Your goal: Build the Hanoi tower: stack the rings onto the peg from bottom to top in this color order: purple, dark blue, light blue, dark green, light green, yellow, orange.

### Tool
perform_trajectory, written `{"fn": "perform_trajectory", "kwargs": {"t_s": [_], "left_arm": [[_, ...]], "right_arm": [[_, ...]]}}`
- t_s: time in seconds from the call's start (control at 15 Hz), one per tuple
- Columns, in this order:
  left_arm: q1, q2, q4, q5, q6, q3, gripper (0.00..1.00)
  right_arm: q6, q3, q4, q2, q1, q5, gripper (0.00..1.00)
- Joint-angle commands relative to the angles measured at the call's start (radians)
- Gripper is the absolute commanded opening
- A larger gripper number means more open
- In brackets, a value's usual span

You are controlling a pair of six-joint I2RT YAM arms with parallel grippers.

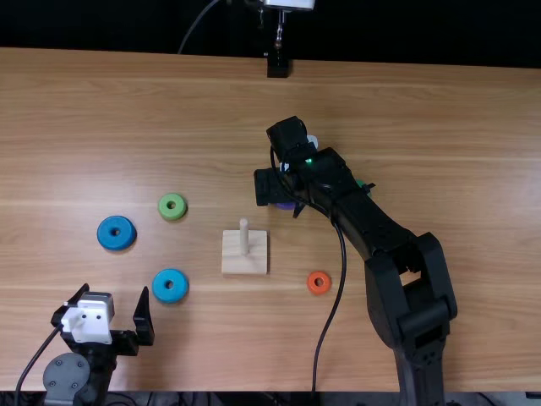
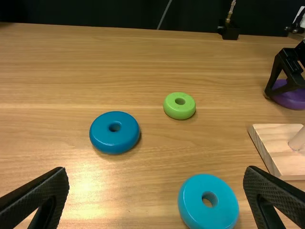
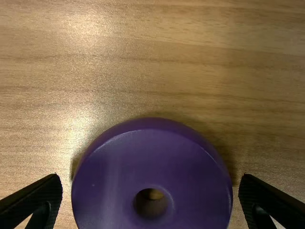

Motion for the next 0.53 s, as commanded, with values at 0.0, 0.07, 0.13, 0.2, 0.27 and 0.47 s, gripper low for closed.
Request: {"fn": "perform_trajectory", "kwargs": {"t_s": [0.0, 0.07, 0.13, 0.2, 0.27, 0.47], "left_arm": [[0.007, -0.010, -0.076, -0.001, 0.014, -0.111, 1.00], [0.007, -0.010, -0.076, -0.001, 0.014, -0.111, 1.00], [0.007, -0.010, -0.076, -0.001, 0.014, -0.111, 1.00], [0.007, -0.010, -0.076, -0.001, 0.014, -0.111, 1.00], [0.006, -0.010, -0.077, -0.001, 0.014, -0.111, 1.00], [0.007, -0.010, -0.076, -0.001, 0.014, -0.111, 1.00]], "right_arm": [[0.031, 0.023, -0.002, 0.015, 0.008, 0.019, 1.00], [0.029, 0.020, -0.002, 0.015, 0.008, 0.019, 0.85], [0.028, 0.020, 0.000, 0.015, 0.008, 0.019, 0.48], [0.022, 0.020, -0.002, 0.014, 0.008, 0.019, 0.23], [0.018, 0.017, -0.002, 0.014, 0.009, 0.019, 0.06], [0.022, 0.000, -0.019, -0.002, 0.009, 0.022, 0.00]]}}
